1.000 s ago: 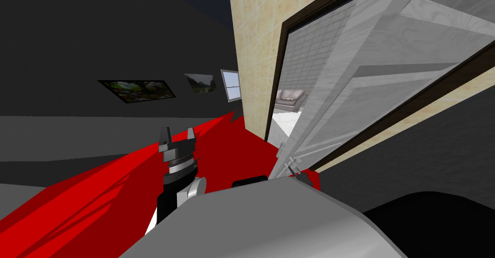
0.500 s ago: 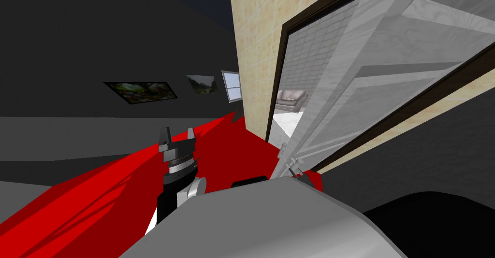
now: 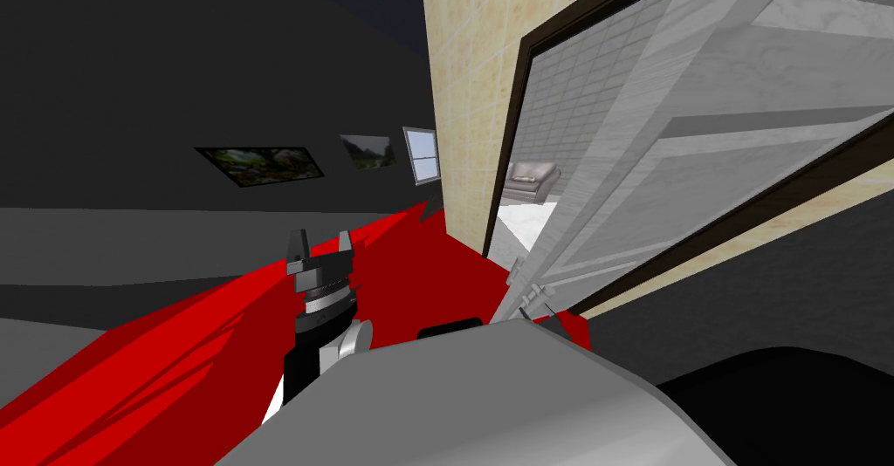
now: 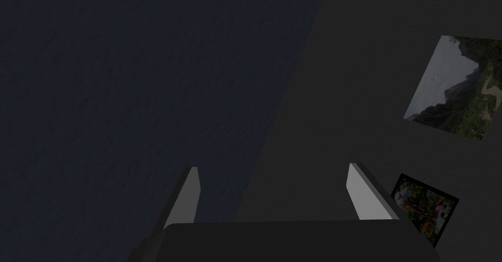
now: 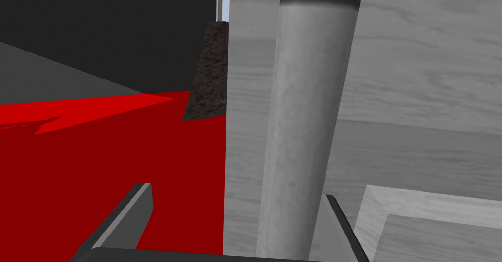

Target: Pull the door open

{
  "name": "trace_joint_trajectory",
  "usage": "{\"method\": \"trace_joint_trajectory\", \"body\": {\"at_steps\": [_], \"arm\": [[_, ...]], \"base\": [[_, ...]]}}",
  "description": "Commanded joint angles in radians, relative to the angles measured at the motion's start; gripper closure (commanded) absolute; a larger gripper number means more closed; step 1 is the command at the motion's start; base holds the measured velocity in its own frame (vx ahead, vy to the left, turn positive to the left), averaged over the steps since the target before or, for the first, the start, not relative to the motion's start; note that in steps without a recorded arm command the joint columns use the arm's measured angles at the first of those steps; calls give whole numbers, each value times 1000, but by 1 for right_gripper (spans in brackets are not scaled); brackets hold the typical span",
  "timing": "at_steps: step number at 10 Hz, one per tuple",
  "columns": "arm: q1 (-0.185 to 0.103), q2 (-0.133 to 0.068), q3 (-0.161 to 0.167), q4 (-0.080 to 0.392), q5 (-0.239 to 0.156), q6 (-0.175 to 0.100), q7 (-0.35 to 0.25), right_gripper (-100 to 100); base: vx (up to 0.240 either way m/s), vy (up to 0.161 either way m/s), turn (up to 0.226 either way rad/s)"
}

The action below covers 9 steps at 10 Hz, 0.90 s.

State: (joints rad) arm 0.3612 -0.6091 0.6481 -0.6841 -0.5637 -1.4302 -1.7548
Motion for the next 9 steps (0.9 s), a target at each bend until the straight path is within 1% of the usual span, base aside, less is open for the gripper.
{"method": "trace_joint_trajectory", "body": {"at_steps": [1,4,6,8,9], "arm": [[-7,24,28,19,19,-21,-12,100],[-14,30,35,47,24,-43,-21,100],[-14,30,35,47,24,-43,-21,100],[-19,34,40,66,28,-57,-28,100],[-19,34,40,66,28,-57,-28,100]], "base": [[34,36,24],[0,15,20],[-2,1,-3],[-1,6,13],[-6,9,4]]}}
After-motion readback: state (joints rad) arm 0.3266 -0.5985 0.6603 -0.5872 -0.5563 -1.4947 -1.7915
